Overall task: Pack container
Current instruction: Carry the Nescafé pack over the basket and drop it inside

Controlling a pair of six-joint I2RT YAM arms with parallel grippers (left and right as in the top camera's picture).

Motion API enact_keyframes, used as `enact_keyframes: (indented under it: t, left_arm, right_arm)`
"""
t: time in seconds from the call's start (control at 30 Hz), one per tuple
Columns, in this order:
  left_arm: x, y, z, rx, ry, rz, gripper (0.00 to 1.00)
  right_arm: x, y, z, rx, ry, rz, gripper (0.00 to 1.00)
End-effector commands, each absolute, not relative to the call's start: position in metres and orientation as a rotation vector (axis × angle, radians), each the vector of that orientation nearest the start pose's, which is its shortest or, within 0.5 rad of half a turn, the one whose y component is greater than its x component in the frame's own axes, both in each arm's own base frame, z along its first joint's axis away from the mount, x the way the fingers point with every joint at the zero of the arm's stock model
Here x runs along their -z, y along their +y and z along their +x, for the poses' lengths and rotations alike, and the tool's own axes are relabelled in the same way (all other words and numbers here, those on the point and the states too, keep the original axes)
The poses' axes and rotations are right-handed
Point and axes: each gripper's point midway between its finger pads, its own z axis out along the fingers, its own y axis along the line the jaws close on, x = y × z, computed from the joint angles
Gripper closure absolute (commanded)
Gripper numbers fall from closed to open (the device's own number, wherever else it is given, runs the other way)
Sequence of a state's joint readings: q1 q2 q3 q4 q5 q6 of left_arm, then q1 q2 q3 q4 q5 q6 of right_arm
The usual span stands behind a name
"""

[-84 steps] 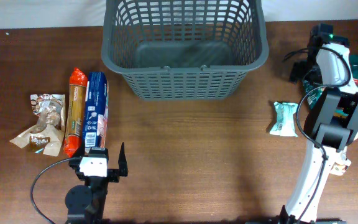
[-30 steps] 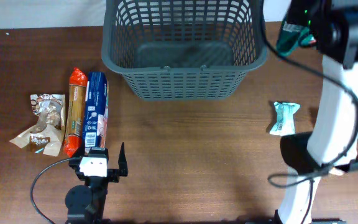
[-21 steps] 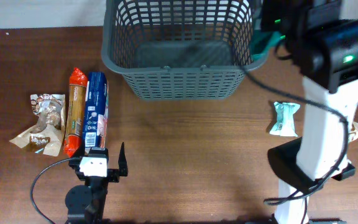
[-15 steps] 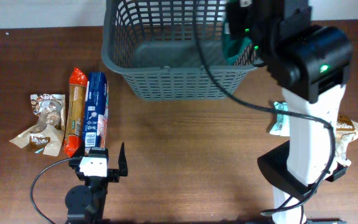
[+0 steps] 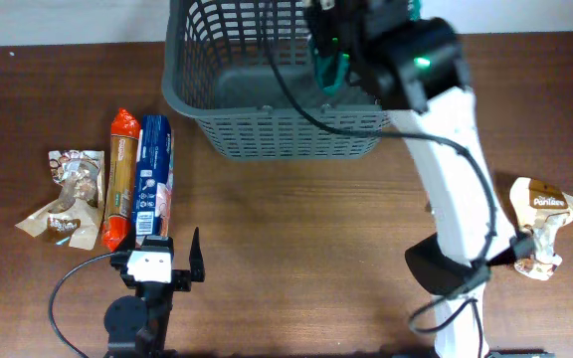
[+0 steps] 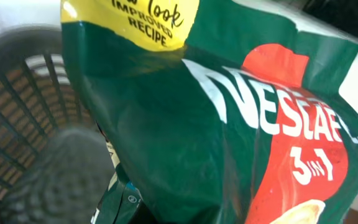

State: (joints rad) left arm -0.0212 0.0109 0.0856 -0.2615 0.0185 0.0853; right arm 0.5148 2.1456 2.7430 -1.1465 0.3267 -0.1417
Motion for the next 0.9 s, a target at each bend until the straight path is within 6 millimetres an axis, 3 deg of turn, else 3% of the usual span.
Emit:
enact_keyframes:
  t: [0.0, 0.37, 0.5, 0.6, 0.63, 0.77, 0.87]
  left_arm:
    - [-0.148, -0.008, 0.237, -0.033, 1.754, 0.102, 0.01]
    - [-0.148, -0.008, 0.237, -0.033, 1.754, 0.102, 0.01]
    - [-0.148, -0.008, 0.237, -0.033, 1.754, 0.102, 0.01]
    - [-0.148, -0.008, 0.237, -0.033, 1.754, 0.102, 0.01]
    - [-0.148, -0.008, 0.237, -0.033, 1.754, 0.102, 0.01]
    - [-0.148, -0.008, 0.237, -0.033, 1.754, 0.102, 0.01]
    - [-0.148, -0.008, 0.237, -0.033, 1.754, 0.102, 0.01]
  right_arm:
    - [-0.389, 0.219, 0.503, 0.148, 2.020, -0.498, 0.96]
    - [-0.322, 0.233, 0.517, 0.134, 2.129, -0.553, 0.96]
    - [-0.308, 0.233, 0.516, 0.117, 2.173, -0.512, 0.96]
    - [-0.305, 0.232, 0.514, 0.110, 2.191, -0.495, 0.67]
    - [-0.305, 0.232, 0.513, 0.111, 2.192, -0.497, 0.52]
    - [-0.321, 0.228, 0.508, 0.108, 2.175, -0.486, 0.32]
    - [-0.347, 0.222, 0.501, 0.102, 2.128, -0.458, 0.28]
